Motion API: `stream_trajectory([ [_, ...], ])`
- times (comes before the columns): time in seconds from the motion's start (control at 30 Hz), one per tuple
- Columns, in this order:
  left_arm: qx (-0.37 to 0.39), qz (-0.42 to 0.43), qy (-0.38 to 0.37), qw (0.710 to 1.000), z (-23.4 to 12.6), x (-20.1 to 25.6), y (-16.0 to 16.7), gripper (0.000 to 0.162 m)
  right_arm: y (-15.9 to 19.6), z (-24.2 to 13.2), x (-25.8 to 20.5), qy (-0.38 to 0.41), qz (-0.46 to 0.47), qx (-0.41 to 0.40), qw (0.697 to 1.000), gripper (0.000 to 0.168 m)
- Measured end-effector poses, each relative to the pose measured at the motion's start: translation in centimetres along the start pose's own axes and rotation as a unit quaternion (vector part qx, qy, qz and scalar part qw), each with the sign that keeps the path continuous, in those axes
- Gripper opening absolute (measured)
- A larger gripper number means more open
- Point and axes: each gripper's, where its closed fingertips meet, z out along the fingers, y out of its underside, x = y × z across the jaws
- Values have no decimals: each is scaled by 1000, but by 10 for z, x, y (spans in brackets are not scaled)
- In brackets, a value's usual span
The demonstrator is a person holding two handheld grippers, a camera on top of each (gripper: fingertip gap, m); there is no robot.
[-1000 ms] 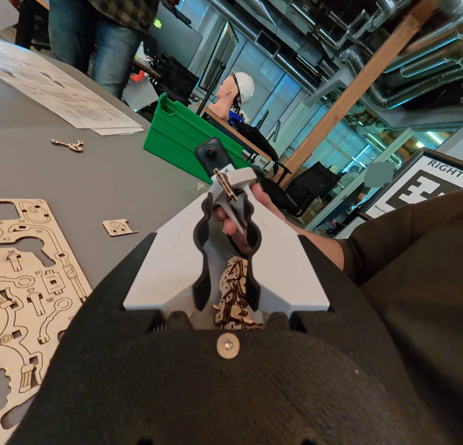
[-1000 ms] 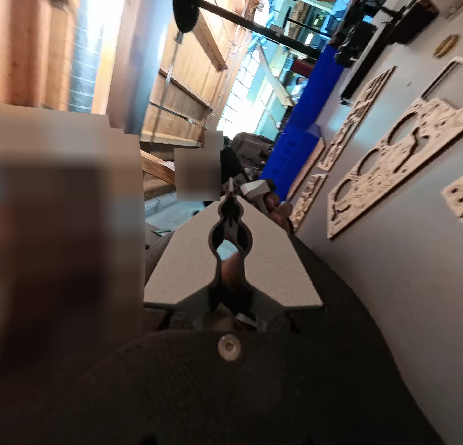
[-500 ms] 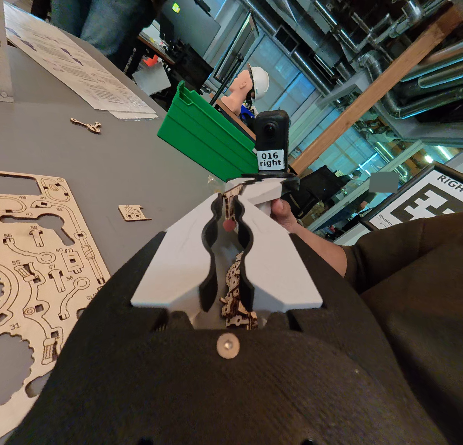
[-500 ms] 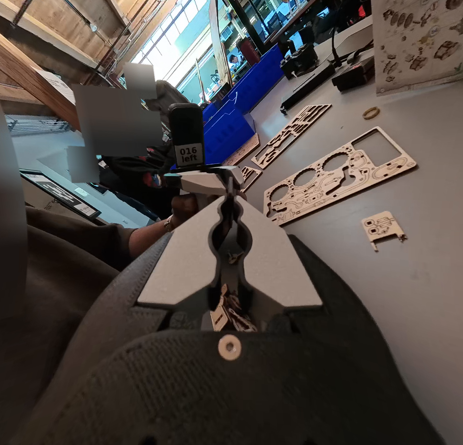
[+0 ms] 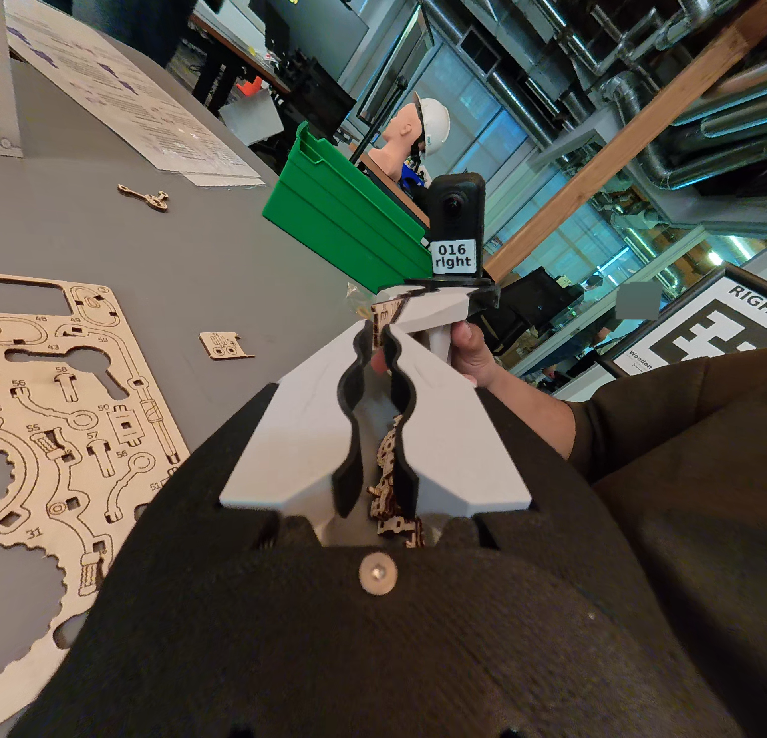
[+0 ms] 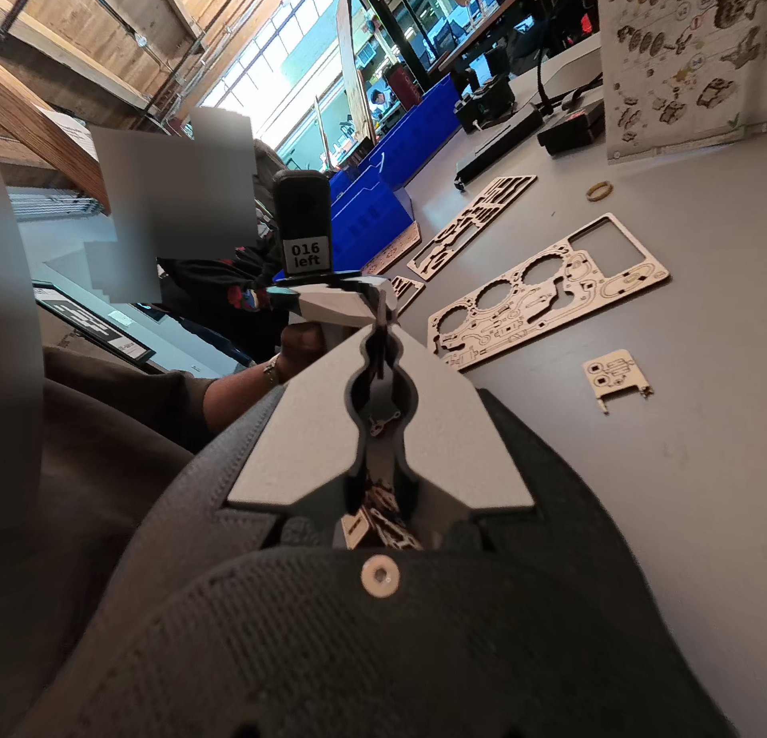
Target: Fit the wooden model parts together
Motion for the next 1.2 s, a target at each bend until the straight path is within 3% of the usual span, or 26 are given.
stream_trajectory([
  [0.63, -23, -24, -83, 996, 4, -21, 12, 2, 12, 3, 21, 137, -149, -57, 978, 2],
  [0.7, -26, -28, -91, 995, 4, -22, 14, 2, 13, 3, 21, 134, -135, -57, 980, 2],
  [0.9, -29, 24, -110, 993, 3, -17, 9, 2, 8, 3, 15, 31, 78, -9, 996, 1],
  [1.0, -31, 63, -120, 990, 3, -16, 8, 2, 6, 3, 13, 21, 93, -7, 995, 1],
  [1.2, -11, 24, -82, 996, 3, -13, 6, 3, 4, 0, 14, 15, 75, 0, 997, 1],
])
